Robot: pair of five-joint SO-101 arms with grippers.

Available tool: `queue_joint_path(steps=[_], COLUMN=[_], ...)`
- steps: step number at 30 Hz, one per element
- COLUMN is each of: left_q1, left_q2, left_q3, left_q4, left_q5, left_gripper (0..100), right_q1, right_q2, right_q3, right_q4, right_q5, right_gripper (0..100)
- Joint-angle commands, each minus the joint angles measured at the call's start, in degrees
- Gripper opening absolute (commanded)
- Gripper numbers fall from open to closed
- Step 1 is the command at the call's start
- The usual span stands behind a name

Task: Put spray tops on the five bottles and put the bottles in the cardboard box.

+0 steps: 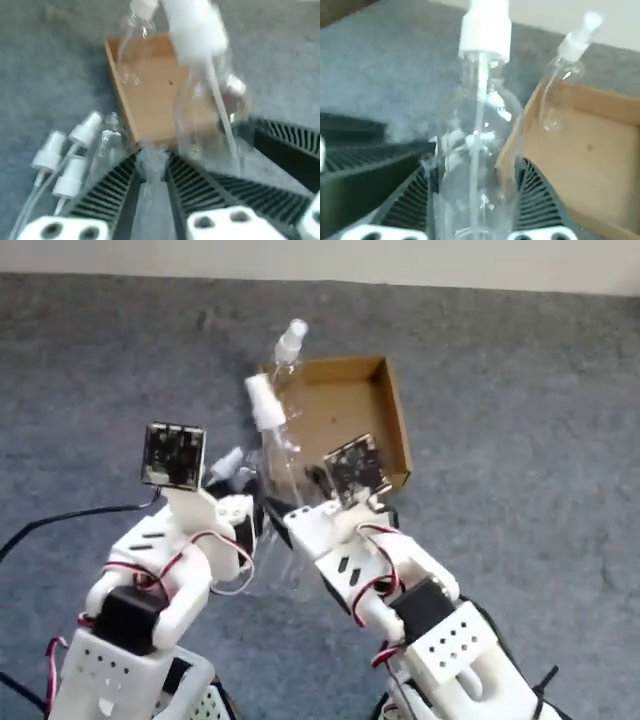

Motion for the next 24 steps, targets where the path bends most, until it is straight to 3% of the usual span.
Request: queue_joint_path(steps=[1,6,12,17,24], left_q1=[1.1,-5.93,-23.52,-22.11,-21.58], left_q2=[0.22,0.22,0.84,0.84,0.31], left_q3=[-0.31,-0.4,3.56,8.92,6.81], left_q4=[-1.58,-2.11,-17.67,-28.75,-29.8], left_q5=[-0.44,-0.62,-4.84,-5.1,-5.1], left_gripper=[0,0,0,0,0], right_q1=[1.1,1.27,-2.15,-8.04,-9.89], right_q2=[-1.1,-1.45,-7.08,-14.73,-15.52], right_q3=[-1.19,-1.45,-1.27,-1.1,0.31], right_q4=[-1.8,-1.36,7.16,15.6,18.24], right_q5=[-0.88,-0.88,6.07,11.25,14.77], right_gripper=[0.3,0.3,0.3,0.3,0.3])
